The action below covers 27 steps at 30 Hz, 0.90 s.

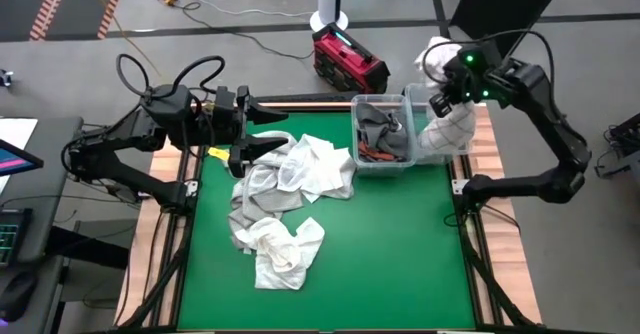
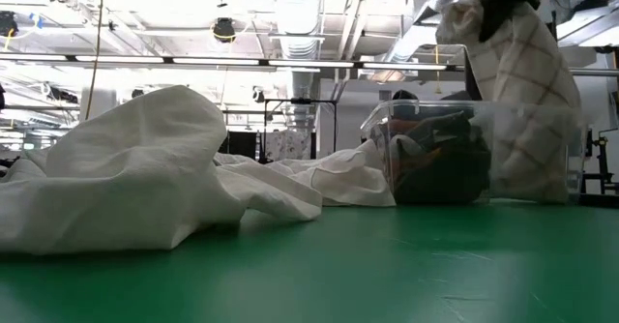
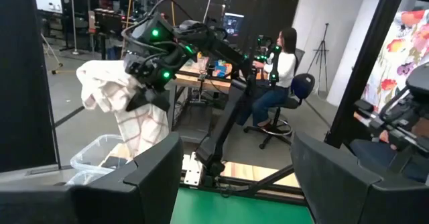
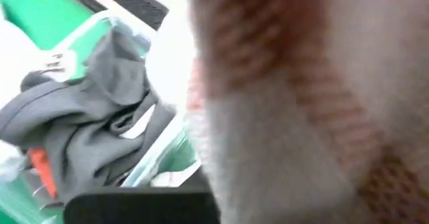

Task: Sort towels by color in basket
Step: Put the white checkered towel into the right transparent bin

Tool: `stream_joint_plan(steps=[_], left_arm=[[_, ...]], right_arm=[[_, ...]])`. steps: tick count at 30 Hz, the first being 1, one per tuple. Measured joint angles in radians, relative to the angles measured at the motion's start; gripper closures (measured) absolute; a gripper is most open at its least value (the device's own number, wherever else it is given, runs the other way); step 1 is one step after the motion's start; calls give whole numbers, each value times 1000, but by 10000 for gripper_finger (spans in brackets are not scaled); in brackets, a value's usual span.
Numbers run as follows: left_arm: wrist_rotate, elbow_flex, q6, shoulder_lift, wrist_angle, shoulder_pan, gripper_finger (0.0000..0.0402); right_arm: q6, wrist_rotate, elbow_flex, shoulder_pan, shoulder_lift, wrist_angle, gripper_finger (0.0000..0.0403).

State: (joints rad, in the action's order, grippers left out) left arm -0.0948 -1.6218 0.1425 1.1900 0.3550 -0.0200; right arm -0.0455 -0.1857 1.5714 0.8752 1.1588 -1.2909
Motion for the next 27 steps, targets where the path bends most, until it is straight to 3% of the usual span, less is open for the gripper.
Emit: stream_joint_plan(steps=[6, 12, 21, 27], left_arm=[[0, 0, 2, 0, 12, 0, 137], [1, 0, 40, 0, 63, 0, 137], [0, 0, 42, 1, 68, 0, 137], [1, 0, 56, 0, 89, 0, 137]], right_arm=[[28, -1, -55, 29, 0, 30, 373], [104, 24, -223, 23, -23, 41, 373], [271, -9, -468, 24, -63, 371, 373], [301, -79, -606, 24, -58, 459, 373]])
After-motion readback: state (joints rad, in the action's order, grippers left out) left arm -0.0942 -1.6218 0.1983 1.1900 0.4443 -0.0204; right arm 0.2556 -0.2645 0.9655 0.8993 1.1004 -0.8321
